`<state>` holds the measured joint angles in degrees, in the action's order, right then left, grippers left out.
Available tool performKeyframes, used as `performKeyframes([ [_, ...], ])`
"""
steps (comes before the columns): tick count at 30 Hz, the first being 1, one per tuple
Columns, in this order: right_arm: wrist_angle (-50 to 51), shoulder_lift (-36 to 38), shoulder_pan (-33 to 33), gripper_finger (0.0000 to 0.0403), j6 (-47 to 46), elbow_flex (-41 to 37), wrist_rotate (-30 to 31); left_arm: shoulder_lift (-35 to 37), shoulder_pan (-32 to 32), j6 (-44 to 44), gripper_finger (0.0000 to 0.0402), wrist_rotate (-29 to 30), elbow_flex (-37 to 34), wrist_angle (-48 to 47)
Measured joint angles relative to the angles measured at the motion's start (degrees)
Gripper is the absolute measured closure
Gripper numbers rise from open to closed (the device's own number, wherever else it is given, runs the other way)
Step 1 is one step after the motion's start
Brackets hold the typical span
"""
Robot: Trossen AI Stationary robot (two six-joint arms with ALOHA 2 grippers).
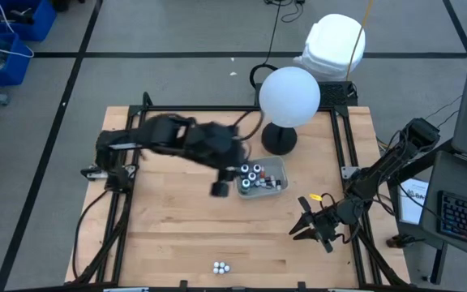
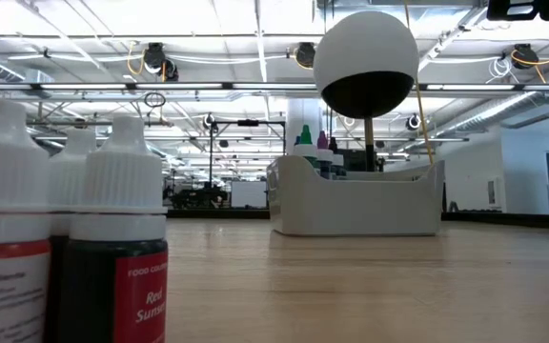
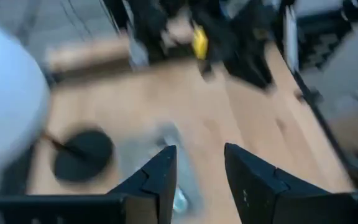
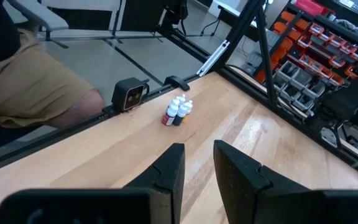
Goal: Pick & Place food coloring
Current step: Put the black food coloring bottle into the gray bin
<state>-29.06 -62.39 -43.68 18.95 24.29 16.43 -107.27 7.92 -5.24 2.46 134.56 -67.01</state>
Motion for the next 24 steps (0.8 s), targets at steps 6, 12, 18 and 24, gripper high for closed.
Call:
performKeyframes([
  [6,-0.28,0.0,0.0,0.0326,-1.77,0.0,-0.02,-1.1,11.05,13.63,0.0276,3.63,-2.17,-15.6],
  [12,-1.69,0.02,-0.04,0.0326,-4.06,0.0,-0.09,-1.65,22.33,25.24,0.025,6.69,-17.61,-5.97],
  [18,-2.22,0.02,-0.04,0.0326,-6.64,0.01,-0.2,-1.56,29.57,38.15,0.0199,9.43,-34.86,16.32],
  [24,-3.32,0.02,-0.04,0.0326,-10.93,0.01,-0.17,-1.57,33.78,48.21,0.0166,12.03,-50.08,42.16],
])
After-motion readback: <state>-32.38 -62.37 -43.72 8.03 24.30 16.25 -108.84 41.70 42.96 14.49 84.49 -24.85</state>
